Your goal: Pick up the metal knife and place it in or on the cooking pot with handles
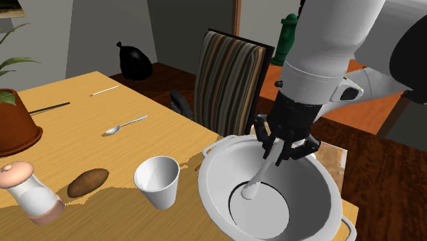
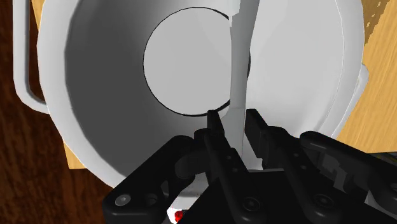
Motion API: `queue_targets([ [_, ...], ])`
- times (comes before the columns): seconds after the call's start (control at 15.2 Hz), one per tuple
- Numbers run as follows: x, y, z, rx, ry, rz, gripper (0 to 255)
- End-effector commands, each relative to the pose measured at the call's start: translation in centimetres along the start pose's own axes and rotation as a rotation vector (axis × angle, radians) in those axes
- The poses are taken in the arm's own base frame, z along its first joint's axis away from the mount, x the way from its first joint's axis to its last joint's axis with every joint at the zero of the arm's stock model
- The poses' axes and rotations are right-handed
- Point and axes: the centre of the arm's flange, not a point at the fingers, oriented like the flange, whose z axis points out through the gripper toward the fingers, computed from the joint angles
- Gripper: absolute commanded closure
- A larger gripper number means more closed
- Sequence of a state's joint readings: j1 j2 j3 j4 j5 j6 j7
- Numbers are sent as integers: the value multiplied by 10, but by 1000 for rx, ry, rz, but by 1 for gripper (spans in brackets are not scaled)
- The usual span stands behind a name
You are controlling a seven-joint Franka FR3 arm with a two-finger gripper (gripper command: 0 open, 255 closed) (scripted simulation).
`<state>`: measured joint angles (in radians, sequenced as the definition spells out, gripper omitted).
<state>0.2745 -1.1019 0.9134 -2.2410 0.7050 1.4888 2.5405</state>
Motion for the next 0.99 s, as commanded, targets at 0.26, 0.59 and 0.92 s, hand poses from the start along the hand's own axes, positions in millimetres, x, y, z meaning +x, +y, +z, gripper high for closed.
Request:
queue_targets([
  [0.26, 0, 3, 31, 0, 0, 0, 255],
  [0.59, 1, 6, 57, 0, 0, 0, 255],
  [0.92, 1, 6, 57, 0, 0, 0, 255],
])
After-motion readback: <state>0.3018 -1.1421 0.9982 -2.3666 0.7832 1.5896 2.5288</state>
